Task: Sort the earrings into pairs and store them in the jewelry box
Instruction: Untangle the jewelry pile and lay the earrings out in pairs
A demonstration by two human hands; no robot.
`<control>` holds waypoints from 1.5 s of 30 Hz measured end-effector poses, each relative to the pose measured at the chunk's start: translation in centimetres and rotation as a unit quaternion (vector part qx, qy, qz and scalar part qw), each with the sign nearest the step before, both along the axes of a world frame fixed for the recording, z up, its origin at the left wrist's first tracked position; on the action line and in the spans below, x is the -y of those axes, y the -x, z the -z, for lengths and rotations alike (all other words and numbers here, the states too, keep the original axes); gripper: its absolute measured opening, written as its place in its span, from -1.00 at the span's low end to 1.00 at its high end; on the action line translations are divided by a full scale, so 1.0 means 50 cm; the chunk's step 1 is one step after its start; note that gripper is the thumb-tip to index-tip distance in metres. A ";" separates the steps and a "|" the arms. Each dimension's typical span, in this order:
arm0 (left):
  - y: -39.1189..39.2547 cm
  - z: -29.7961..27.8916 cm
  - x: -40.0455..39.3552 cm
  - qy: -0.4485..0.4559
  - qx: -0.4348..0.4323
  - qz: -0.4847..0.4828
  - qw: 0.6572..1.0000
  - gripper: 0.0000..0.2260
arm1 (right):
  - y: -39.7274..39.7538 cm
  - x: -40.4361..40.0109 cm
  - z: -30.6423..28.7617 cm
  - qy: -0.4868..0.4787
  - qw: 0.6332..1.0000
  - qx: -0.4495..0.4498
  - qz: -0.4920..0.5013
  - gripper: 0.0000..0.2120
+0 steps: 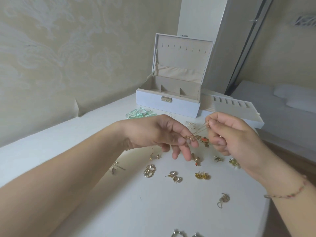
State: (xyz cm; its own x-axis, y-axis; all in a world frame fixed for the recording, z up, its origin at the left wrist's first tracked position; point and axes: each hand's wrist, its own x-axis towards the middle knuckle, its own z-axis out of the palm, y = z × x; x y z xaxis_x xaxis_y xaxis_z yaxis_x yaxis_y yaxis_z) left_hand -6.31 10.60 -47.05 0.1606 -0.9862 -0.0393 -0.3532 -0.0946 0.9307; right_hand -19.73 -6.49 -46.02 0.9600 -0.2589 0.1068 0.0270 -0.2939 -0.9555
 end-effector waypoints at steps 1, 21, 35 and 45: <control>0.000 -0.002 -0.001 -0.003 -0.004 0.011 1.000 -0.79 | 0.003 0.000 0.002 -0.004 1.000 -0.002 -0.001 -0.77; 0.021 -0.073 -0.024 -0.039 0.166 0.028 0.985 -0.79 | -0.021 -0.080 0.053 -0.352 0.932 0.077 0.032 -0.70; 0.011 -0.077 -0.027 0.001 0.114 -0.023 0.993 -0.74 | -0.004 -0.123 0.091 0.063 0.976 0.210 0.001 -0.50; -0.009 -0.070 -0.033 0.007 0.099 -0.024 0.995 -0.76 | -0.005 -0.113 0.110 0.026 0.964 0.254 0.080 -0.61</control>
